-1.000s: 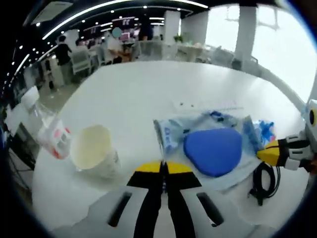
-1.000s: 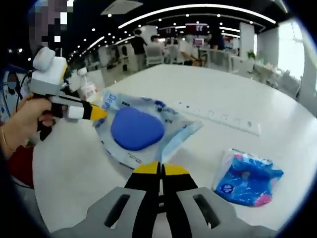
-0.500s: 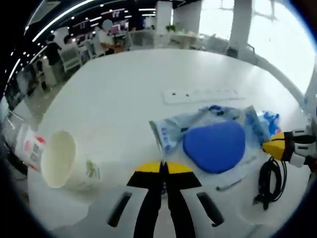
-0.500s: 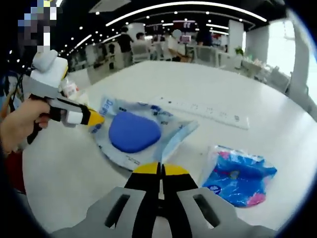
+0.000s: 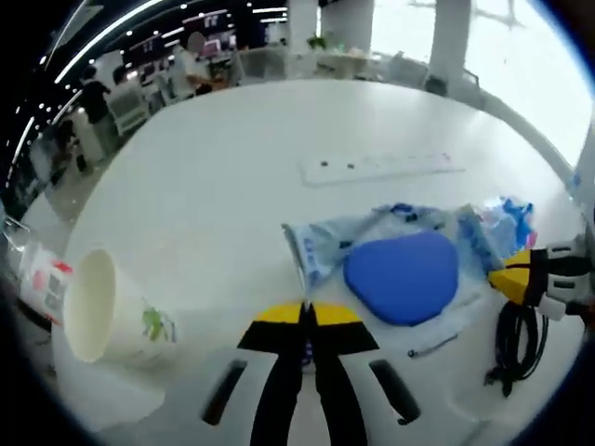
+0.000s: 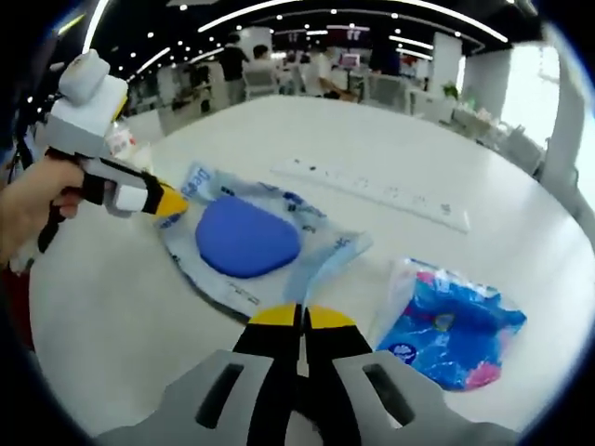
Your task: Arrange the tabletop items into an orderly group along one side of the table until the central work area is clear of visible clutter.
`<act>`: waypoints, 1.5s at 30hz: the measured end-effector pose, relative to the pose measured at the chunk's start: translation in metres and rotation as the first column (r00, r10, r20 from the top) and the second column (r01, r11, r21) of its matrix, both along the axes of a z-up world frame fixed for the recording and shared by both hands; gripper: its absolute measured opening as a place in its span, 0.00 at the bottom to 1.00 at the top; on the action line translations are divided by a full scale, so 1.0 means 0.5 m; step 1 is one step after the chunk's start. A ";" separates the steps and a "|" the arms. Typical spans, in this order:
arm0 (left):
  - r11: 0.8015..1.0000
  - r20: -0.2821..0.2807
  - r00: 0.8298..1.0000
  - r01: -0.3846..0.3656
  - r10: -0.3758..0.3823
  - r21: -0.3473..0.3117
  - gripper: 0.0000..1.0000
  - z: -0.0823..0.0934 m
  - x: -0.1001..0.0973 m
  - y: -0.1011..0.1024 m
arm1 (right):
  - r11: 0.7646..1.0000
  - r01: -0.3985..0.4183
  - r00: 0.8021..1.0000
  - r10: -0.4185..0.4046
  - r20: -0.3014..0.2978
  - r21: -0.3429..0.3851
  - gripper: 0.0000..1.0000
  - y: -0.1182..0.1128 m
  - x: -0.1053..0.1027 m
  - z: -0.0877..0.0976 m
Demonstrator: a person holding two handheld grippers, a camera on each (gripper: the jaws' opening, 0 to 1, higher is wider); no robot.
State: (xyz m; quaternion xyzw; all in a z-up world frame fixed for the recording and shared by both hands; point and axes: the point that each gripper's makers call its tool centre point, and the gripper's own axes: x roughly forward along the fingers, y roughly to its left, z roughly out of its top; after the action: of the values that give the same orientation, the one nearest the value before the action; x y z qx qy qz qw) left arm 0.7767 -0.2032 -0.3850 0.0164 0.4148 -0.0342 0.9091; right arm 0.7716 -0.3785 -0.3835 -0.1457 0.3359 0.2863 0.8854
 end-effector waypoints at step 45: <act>1.000 0.189 0.982 -0.017 0.018 -0.003 0.43 0.119 -0.031 -0.001 | 0.984 0.053 0.995 -0.065 0.069 0.172 0.70 0.023 -0.007 0.111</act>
State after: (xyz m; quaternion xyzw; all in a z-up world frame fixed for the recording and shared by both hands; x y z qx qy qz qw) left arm 0.7611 -0.2037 -0.3256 0.0151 0.3269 -0.0248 0.9446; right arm 0.7682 -0.3672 -0.3279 -0.0703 0.2812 0.2819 0.9146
